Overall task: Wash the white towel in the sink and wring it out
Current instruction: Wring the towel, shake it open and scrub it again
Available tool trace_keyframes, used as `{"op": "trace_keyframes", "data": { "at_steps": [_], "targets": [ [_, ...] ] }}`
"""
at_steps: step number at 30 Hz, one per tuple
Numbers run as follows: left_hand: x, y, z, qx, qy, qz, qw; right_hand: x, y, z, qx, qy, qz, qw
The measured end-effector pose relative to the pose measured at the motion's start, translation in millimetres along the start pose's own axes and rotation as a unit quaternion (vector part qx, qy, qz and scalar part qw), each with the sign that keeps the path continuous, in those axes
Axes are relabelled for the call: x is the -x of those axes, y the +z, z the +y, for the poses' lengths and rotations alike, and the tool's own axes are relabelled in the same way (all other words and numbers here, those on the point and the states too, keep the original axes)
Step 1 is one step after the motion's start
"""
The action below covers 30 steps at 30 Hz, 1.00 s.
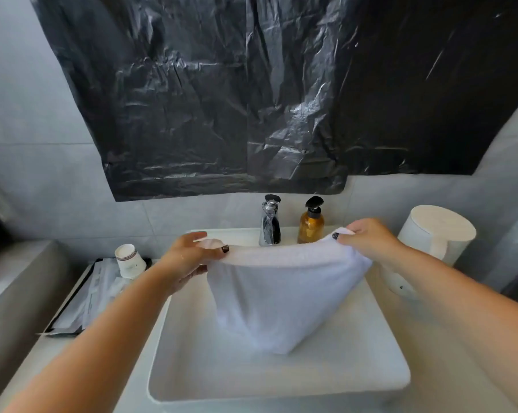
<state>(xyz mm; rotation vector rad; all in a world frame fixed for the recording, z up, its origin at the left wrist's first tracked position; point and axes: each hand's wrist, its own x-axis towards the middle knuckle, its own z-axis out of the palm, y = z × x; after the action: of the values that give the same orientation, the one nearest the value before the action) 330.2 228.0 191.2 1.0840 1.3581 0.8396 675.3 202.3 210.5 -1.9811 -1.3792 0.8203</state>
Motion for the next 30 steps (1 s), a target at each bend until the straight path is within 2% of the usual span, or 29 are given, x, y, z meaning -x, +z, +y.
{"op": "trace_keyframes", "data": {
  "at_steps": [3,6,10,13,16,19,20,22,23,25,28,29,30],
  "targets": [
    [11,-5,19,-0.086,0.075,0.072,0.991,0,-9,-14,0.104,-0.032,0.031,0.994],
    [20,0,30,-0.157,0.146,0.142,0.966,1,-18,-26,0.082,-0.021,0.073,0.994],
    [24,5,42,-0.057,0.197,0.201,0.958,-2,-27,-32,0.006,0.001,0.128,0.992],
    [26,8,59,0.032,0.195,0.219,0.956,-2,-34,-38,-0.079,0.009,0.15,0.986],
    [28,0,75,0.08,0.175,0.188,0.963,3,-48,-49,-0.168,0.05,0.121,0.977],
    [37,-9,86,0.069,0.182,0.064,0.979,11,-62,-56,-0.29,-0.023,0.004,0.957],
    [39,-11,88,0.013,0.194,0.045,0.98,16,-66,-56,-0.269,-0.062,-0.012,0.961],
    [39,-18,90,-0.157,0.233,0.071,0.957,21,-72,-57,-0.074,-0.149,0.004,0.986],
    [39,-21,91,-0.228,0.251,0.092,0.936,20,-74,-56,0.042,-0.187,0.023,0.981],
    [38,-27,89,-0.321,0.286,0.122,0.895,18,-75,-54,0.166,-0.221,0.043,0.96],
    [34,-31,79,-0.416,0.34,0.167,0.827,13,-70,-50,0.16,-0.234,0.092,0.954],
    [32,-31,74,-0.427,0.35,0.181,0.814,12,-67,-47,0.139,-0.244,0.106,0.954],
    [30,-29,71,-0.418,0.348,0.192,0.817,9,-63,-45,0.105,-0.244,0.115,0.957]
  ]
}}
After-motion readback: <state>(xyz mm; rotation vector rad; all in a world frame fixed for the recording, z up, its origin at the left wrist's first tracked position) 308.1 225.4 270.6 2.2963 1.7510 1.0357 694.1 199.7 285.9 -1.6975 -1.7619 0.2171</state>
